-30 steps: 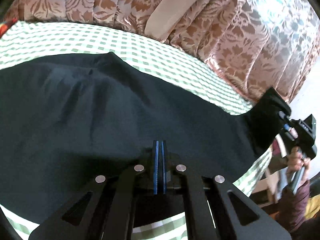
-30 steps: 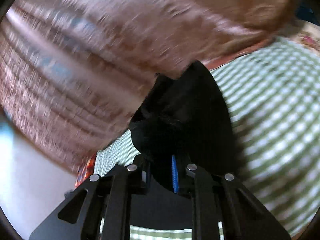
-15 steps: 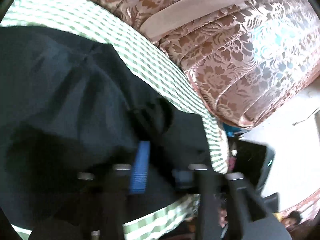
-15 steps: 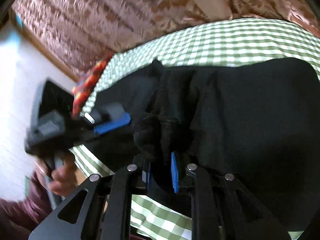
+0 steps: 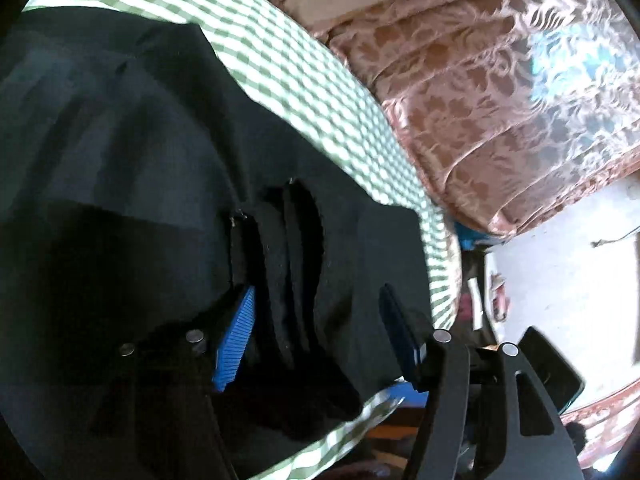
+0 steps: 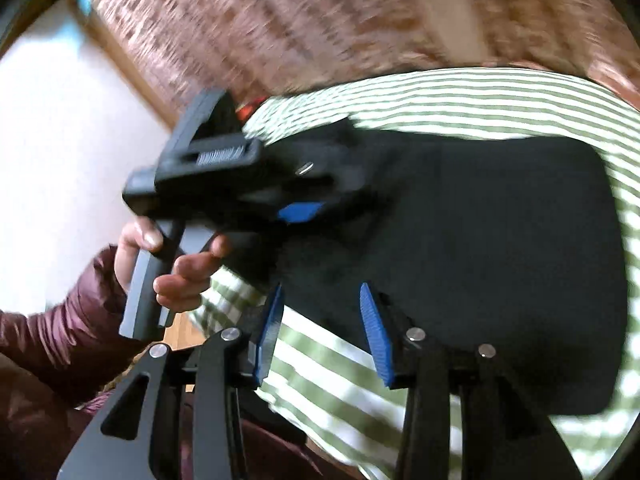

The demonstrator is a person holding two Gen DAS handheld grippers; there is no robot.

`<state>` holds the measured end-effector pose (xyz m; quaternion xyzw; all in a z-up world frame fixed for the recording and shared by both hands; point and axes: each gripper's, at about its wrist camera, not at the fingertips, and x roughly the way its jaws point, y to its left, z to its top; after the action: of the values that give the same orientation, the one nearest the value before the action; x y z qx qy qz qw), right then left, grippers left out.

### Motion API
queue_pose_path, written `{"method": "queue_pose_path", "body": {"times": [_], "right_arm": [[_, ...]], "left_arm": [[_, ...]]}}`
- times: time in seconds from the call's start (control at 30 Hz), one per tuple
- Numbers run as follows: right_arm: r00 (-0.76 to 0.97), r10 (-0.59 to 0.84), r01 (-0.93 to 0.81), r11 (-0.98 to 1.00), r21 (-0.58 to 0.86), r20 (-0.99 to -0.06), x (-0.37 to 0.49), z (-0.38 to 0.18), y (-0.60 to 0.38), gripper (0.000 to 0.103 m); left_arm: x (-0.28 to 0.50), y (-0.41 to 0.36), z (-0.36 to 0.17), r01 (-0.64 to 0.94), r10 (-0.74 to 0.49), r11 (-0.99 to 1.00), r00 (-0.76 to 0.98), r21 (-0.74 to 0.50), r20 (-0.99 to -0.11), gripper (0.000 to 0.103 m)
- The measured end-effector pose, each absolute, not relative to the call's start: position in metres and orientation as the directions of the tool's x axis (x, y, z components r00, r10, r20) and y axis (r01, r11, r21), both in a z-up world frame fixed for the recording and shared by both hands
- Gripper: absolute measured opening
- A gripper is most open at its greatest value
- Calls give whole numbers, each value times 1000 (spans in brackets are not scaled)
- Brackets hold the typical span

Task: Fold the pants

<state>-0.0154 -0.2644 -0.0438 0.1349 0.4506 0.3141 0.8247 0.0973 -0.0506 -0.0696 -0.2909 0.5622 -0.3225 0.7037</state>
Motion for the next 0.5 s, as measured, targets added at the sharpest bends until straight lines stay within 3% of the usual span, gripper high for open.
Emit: {"method": "queue_pose_path", "body": {"times": [0.03, 0.07, 0.1, 0.2, 0.37, 0.5], "right_arm": [[422, 623, -363, 782, 506, -659, -19, -42, -279, 40], [456, 592, -313, 806, 503, -664, -25, -39, -300, 38], [487, 562, -266, 825, 499, -669, -30, -37, -318, 35], [566, 464, -116, 864, 491, -682, -44, -32, -369, 24], [626, 360, 76, 855, 513, -692, -56, -35, -426, 13], [602, 390, 29, 862, 507, -697, -45, -39, -406, 12]], "left_arm": [[97, -54, -69, 140, -775, 631, 157, -763, -612, 49], [96, -58, -69, 153, -761, 648, 157, -746, -629, 26], [95, -62, -68, 172, -734, 680, 166, -713, -659, 17], [88, -63, -55, 237, -727, 687, 225, -687, -649, 14], [66, -52, -16, 389, -760, 650, 345, -653, -551, 14], [63, -48, -28, 399, -702, 711, 355, -579, -618, 11]]}}
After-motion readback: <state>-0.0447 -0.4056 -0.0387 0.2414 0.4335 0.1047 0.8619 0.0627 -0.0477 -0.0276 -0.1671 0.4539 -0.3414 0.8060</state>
